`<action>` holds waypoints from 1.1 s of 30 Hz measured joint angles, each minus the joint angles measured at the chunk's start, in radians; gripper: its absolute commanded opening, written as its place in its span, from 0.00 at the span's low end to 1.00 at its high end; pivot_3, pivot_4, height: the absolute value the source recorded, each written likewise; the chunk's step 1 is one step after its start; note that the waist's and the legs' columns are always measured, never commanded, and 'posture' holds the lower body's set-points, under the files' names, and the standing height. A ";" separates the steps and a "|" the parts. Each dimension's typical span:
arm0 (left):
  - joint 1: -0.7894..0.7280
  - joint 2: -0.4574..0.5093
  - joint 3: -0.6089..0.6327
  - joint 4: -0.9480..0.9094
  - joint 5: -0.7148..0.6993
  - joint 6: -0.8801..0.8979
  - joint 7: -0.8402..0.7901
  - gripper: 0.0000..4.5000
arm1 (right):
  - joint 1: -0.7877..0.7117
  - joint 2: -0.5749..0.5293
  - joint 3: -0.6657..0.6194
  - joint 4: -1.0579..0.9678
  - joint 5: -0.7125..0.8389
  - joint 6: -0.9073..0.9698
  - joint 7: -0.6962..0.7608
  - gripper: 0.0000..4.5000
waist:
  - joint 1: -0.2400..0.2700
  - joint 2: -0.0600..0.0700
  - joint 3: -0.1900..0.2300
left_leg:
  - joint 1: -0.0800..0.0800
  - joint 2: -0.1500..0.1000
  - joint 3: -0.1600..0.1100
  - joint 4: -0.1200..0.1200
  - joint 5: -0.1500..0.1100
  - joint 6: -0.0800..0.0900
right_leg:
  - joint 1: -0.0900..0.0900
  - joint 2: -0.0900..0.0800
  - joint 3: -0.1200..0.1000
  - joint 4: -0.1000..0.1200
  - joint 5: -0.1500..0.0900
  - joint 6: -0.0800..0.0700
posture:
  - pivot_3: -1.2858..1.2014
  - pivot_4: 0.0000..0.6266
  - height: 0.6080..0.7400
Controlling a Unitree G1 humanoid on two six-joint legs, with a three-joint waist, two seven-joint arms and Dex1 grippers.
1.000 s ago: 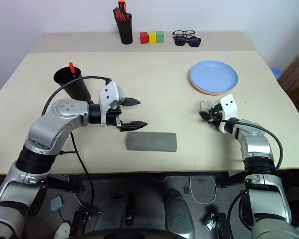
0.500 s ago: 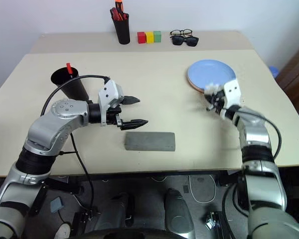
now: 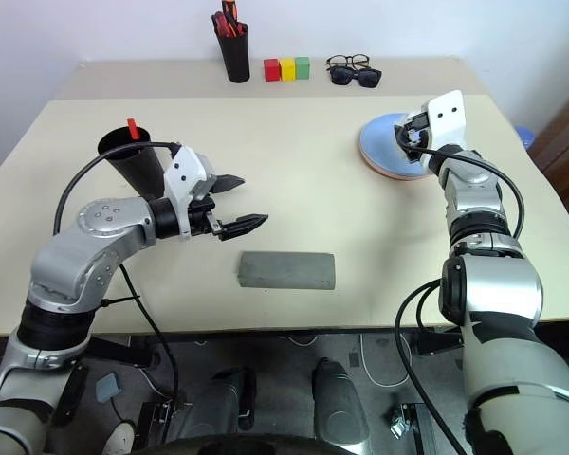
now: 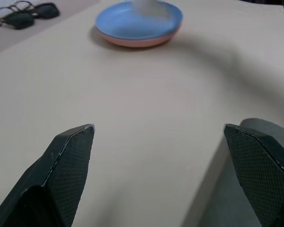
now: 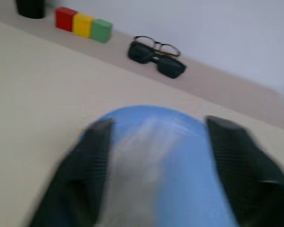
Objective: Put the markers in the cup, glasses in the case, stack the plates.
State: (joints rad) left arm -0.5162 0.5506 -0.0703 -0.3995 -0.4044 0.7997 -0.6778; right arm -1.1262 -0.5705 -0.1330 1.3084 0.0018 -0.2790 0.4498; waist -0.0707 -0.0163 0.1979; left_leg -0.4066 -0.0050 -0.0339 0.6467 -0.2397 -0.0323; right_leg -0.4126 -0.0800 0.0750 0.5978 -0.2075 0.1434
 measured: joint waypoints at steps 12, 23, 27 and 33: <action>0.223 -0.061 0.078 -0.043 0.003 -0.158 0.077 1.00 | 0.268 -0.119 -0.074 -0.322 0.154 -0.033 0.384 0.80 | 0.007 0.000 0.000 | 0.000 0.000 -0.001 0.000 0.000 0.000 | 0.001 0.000 0.000 -0.001 0.000 0.000 | 0.52 0.24 1.00; 0.427 -0.059 0.142 -0.013 0.012 -0.337 0.051 1.00 | 1.136 -0.256 -0.324 -1.220 0.444 0.416 0.548 0.80 | 0.025 0.001 -0.001 | 0.003 0.001 0.003 0.003 0.000 0.000 | 0.003 0.000 0.002 -0.001 -0.002 -0.005 | 0.52 0.24 1.00; 0.477 -0.060 0.172 -0.028 0.012 -0.378 0.055 1.00 | 1.323 -0.254 -0.428 -1.401 0.514 0.498 0.558 0.80 | 0.026 0.000 -0.002 | 0.005 0.001 0.003 0.004 -0.001 0.000 | 0.004 0.000 0.002 -0.001 -0.002 -0.005 | 0.52 0.24 1.00; 0.534 -0.058 0.199 -0.040 0.006 -0.406 0.052 1.00 | 1.351 -0.253 -0.473 -1.495 0.551 0.564 0.518 0.80 | 0.027 -0.001 -0.002 | 0.005 0.002 0.004 0.003 -0.001 0.000 | 0.004 -0.001 0.002 -0.003 -0.002 -0.006 | 0.52 0.24 1.00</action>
State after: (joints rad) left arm 0.0180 0.4925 0.1287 -0.4393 -0.3980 0.3939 -0.6261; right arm 0.2249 -0.8232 -0.6059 -0.1870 0.5528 0.2855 0.9675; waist -0.0440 -0.0173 0.1954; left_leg -0.4019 -0.0031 -0.0301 0.6501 -0.2405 -0.0324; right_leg -0.4086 -0.0806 0.0767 0.5951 -0.2098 0.1378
